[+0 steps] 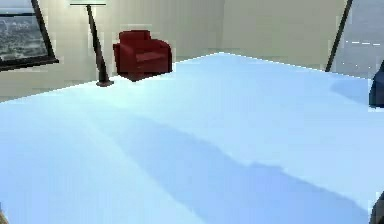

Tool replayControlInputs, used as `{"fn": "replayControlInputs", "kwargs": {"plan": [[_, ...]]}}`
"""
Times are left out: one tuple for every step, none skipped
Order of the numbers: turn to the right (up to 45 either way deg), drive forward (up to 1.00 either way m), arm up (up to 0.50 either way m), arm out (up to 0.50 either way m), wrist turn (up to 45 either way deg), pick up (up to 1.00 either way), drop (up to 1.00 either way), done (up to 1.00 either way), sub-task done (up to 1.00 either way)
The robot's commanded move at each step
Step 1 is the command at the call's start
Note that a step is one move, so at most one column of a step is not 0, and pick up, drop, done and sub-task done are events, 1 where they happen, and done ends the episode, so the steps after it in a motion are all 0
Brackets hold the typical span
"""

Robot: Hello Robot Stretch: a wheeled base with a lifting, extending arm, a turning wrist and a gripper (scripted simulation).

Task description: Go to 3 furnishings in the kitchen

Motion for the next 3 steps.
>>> {"fn": "replayControlInputs", "kwargs": {"plan": [[45.0,0.0,0.0,0.0,0.0,0.0,0.0,0.0,0.0],[0.0,0.2,0.0,0.0,0.0,0.0,0.0,0.0,0.0],[-45.0,0.0,0.0,0.0,0.0,0.0,0.0,0.0,0.0]]}}
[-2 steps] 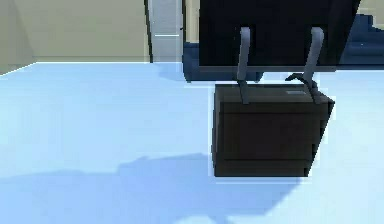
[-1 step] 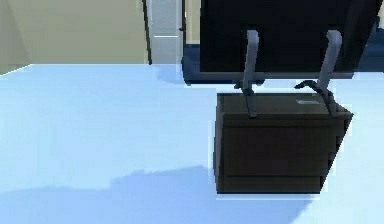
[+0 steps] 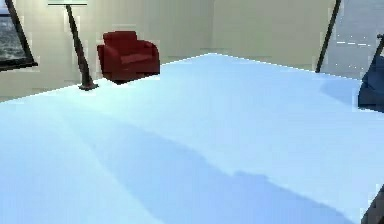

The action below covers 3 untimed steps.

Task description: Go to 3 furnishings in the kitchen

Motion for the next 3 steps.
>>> {"fn": "replayControlInputs", "kwargs": {"plan": [[-39.0,0.0,0.0,0.0,0.0,0.0,0.0,0.0,0.0],[0.0,1.0,0.0,0.0,0.0,0.0,0.0,0.0,0.0],[0.0,0.75,0.0,0.0,0.0,0.0,0.0,0.0,0.0]]}}
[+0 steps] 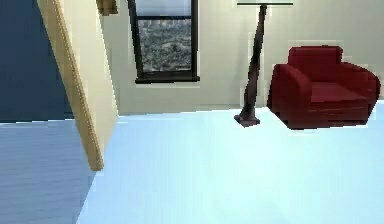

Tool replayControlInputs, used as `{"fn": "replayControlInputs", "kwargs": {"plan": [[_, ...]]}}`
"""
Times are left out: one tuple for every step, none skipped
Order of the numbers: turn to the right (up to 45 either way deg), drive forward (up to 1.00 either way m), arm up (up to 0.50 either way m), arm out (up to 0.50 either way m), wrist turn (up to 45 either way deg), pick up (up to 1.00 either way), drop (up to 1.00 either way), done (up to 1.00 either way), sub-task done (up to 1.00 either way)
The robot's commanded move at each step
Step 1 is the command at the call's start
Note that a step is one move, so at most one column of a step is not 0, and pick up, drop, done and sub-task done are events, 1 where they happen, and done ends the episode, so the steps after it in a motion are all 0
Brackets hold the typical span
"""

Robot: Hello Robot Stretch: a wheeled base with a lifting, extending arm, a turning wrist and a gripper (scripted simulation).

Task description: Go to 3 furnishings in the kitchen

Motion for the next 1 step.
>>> {"fn": "replayControlInputs", "kwargs": {"plan": [[-45.0,0.0,0.0,0.0,0.0,0.0,0.0,0.0,0.0]]}}
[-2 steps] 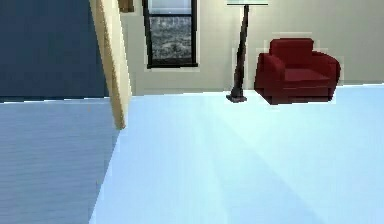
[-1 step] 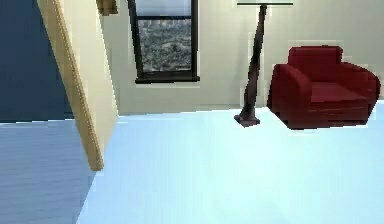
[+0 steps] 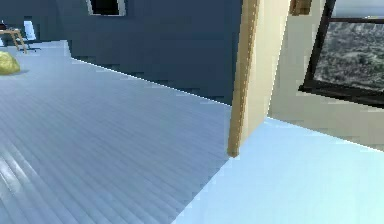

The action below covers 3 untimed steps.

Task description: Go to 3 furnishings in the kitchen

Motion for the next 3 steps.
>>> {"fn": "replayControlInputs", "kwargs": {"plan": [[-9.0,0.0,0.0,0.0,0.0,0.0,0.0,0.0,0.0],[0.0,0.5,0.0,0.0,0.0,0.0,0.0,0.0,0.0],[-42.0,0.0,0.0,0.0,0.0,0.0,0.0,0.0,0.0]]}}
